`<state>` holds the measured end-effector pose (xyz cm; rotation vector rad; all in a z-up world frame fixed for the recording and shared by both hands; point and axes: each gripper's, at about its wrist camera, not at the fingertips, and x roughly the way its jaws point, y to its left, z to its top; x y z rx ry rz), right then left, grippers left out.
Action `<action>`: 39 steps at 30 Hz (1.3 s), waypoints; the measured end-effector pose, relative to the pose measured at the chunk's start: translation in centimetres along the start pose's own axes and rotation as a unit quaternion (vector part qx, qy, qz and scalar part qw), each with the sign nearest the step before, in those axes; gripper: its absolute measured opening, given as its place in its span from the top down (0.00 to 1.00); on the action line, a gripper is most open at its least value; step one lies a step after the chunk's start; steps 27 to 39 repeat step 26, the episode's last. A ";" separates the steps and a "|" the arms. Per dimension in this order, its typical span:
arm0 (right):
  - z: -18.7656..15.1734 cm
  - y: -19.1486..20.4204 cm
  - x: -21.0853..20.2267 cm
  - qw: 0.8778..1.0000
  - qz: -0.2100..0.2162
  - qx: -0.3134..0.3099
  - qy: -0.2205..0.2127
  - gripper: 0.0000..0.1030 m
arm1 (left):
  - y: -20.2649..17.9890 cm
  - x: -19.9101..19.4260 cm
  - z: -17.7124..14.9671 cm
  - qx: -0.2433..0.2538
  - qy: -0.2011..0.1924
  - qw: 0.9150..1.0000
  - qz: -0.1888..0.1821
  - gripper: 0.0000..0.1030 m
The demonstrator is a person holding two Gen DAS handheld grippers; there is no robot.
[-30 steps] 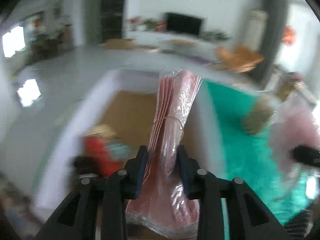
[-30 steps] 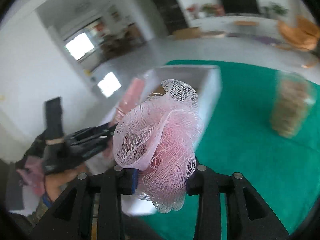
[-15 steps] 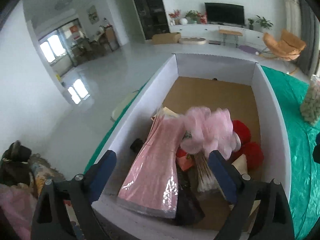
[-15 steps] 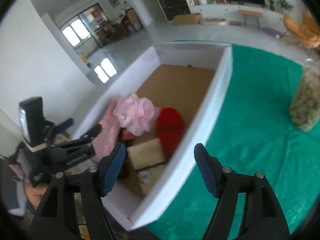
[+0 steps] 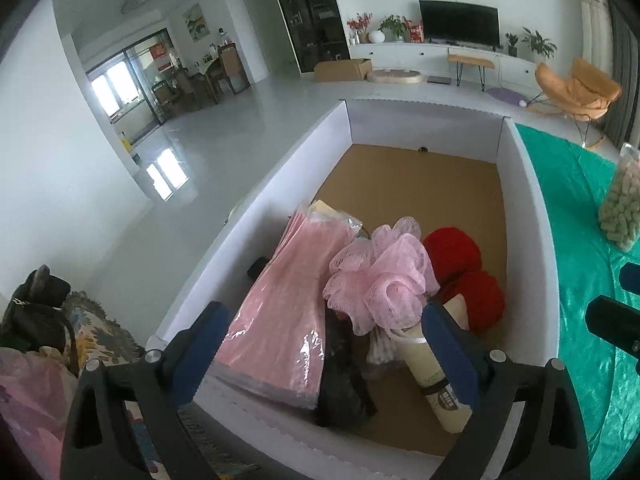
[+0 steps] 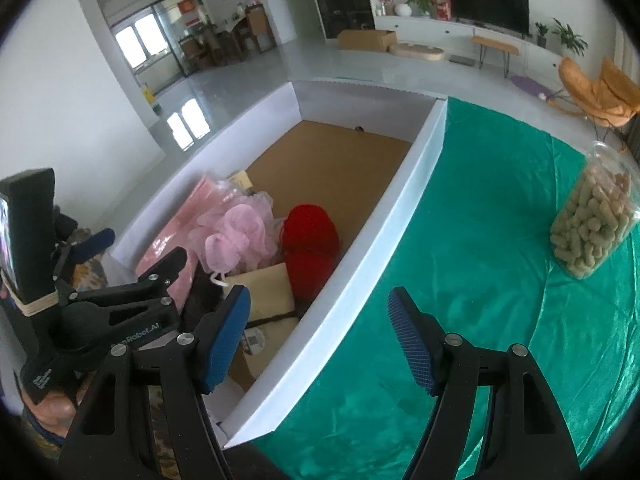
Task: Organize soft objects
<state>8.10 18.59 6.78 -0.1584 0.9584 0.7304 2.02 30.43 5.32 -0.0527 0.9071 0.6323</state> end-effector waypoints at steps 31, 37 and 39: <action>-0.7 2.3 1.7 0.999 -0.006 -0.027 0.023 0.28 | 4.3 -0.2 -1.0 -0.064 -0.001 0.998 -0.024 0.06; -0.7 2.3 1.7 0.999 -0.006 -0.027 0.023 0.28 | 4.3 -0.2 -1.0 -0.064 -0.001 0.998 -0.024 0.06; -0.7 2.3 1.7 0.999 -0.006 -0.027 0.023 0.28 | 4.3 -0.2 -1.0 -0.064 -0.001 0.998 -0.024 0.06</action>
